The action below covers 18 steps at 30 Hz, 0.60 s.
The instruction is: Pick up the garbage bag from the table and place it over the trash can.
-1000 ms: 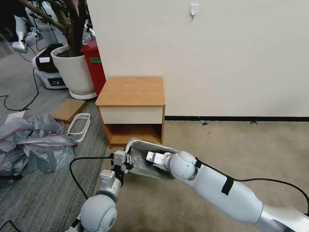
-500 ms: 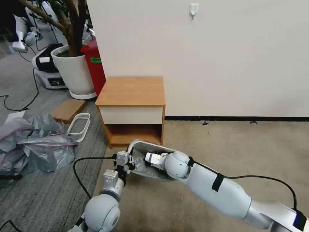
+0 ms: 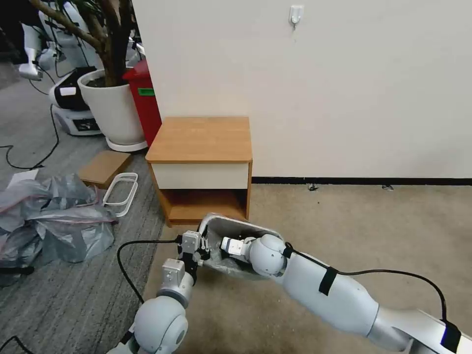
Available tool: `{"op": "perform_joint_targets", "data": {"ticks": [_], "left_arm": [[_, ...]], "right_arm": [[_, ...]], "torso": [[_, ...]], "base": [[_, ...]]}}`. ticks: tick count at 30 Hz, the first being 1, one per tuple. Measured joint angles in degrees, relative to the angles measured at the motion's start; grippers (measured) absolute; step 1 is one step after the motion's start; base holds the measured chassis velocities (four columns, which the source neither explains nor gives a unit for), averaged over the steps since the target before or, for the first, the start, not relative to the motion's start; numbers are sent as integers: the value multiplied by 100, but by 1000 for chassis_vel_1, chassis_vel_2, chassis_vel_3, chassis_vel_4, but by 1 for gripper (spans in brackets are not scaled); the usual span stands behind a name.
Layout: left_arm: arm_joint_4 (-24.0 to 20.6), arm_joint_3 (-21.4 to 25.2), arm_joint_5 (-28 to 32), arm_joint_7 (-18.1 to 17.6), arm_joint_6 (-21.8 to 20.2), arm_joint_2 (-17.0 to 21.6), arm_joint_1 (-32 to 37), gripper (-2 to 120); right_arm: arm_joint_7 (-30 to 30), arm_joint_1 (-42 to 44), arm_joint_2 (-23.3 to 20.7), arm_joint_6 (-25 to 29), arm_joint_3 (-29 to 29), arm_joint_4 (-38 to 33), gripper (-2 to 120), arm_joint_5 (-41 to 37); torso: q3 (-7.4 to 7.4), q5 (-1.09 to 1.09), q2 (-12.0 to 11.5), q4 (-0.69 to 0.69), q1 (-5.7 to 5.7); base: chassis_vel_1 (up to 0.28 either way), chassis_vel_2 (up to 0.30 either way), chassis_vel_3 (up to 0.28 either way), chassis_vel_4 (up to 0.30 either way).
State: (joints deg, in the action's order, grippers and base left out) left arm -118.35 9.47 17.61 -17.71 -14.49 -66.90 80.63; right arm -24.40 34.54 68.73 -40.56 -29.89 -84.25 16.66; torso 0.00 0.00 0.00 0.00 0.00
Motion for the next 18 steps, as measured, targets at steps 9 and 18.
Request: {"op": "perform_joint_targets", "data": {"ticks": [9,18], "left_arm": [[-10,-82,92,-91,-14,-4,-8,3],[-32,-93,135,-92,-19,13,-19,3]], "right_arm": [[1,46,-3,2,56,54,0,98],[-2,24,-16,4,72,134,0,98]], "torso": [[0,0,0,0,0],[0,0,0,0,0]], "base": [[0,0,0,0],[0,0,0,0]]}}
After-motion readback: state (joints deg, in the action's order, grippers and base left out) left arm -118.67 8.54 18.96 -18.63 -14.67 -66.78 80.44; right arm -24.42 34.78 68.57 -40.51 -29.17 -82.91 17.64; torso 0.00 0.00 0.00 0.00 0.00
